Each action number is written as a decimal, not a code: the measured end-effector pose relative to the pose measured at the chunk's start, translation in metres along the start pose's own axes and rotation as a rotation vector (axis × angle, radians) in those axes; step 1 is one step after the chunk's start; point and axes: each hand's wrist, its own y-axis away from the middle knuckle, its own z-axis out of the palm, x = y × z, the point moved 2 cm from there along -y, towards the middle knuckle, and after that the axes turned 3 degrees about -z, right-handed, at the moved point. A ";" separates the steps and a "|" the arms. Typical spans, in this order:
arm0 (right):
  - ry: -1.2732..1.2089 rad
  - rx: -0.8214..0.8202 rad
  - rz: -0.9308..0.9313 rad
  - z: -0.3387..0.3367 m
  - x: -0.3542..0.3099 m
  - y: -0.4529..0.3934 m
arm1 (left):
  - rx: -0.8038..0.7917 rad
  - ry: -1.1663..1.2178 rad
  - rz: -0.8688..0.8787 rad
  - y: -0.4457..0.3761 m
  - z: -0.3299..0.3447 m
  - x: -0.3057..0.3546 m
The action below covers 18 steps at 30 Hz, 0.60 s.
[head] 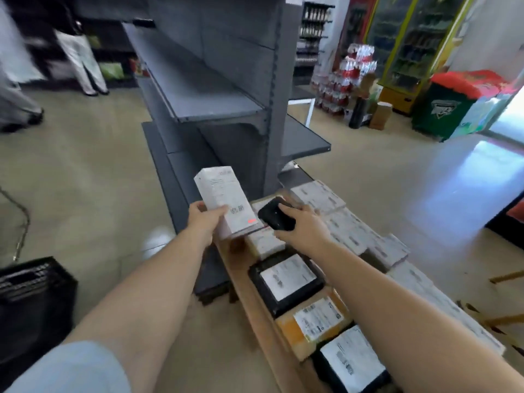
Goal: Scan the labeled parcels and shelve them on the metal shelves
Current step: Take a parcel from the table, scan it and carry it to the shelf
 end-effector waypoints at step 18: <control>-0.070 0.010 -0.348 0.174 -0.523 -0.312 | 0.247 0.248 -0.024 -0.280 -0.501 0.217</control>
